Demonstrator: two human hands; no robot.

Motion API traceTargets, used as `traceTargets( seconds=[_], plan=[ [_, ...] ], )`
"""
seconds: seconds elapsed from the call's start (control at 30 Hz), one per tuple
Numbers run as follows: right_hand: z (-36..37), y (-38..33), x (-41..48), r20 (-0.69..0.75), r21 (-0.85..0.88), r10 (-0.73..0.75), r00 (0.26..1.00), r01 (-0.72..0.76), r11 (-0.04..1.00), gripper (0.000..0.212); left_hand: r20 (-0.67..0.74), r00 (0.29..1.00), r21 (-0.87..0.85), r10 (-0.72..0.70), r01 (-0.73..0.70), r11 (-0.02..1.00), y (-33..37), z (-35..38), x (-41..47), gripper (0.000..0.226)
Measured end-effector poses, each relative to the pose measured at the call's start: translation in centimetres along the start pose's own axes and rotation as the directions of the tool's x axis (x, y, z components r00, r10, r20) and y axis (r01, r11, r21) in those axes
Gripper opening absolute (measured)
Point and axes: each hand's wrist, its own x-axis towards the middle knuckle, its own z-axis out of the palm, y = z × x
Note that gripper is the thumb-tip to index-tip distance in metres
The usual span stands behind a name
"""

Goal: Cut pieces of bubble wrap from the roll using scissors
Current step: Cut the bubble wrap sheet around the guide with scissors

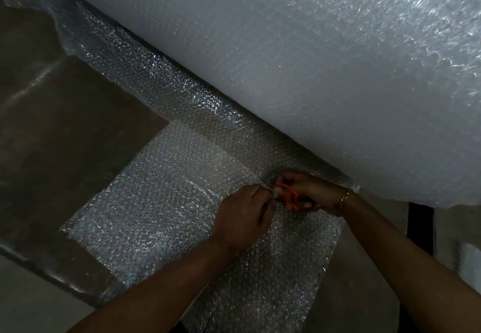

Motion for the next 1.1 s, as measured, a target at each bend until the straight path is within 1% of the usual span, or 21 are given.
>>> traceTargets(
  seconds=[0.2, 0.33, 0.57, 0.8, 0.93, 1.1],
  plan=[
    [0.0, 0.5, -0.2, 0.009, 0.016, -0.027, 1.000, 0.027, 1.000, 0.017, 0.020, 1.000, -0.008, -0.015, 0.015, 1.000, -0.1, 0.1, -0.1, 0.010],
    [0.1, 0.6, -0.5, -0.005, 0.030, -0.026, 1.000, 0.026, 0.999, 0.034, 0.014, 1.000, -0.016, 0.000, 0.000, 1.000, -0.1, 0.0, 0.0, 0.015],
    [0.2, 0.5, -0.4, -0.001, 0.071, -0.026, 1.000, 0.026, 0.997, 0.014, -0.007, 1.000, -0.025, 0.002, -0.003, 1.000, 0.0, 0.0, 0.0, 0.012],
    [0.4, -0.3, 0.4, 0.009, 0.051, -0.047, 0.999, 0.046, 0.998, 0.024, -0.016, 1.000, -0.039, 0.005, -0.006, 0.999, 0.0, -0.2, 0.0, 0.012],
    [0.5, -0.7, 0.7, 0.001, 0.040, -0.054, 0.999, 0.054, 0.998, 0.015, -0.006, 1.000, -0.040, -0.006, 0.006, 0.999, -0.1, -0.1, -0.1, 0.015],
    [0.5, -0.5, 0.5, 0.004, 0.029, -0.067, 0.998, 0.067, 0.997, 0.012, -0.003, 1.000, -0.044, -0.003, 0.003, 0.999, -0.1, 0.0, -0.1, 0.013]
  ],
)
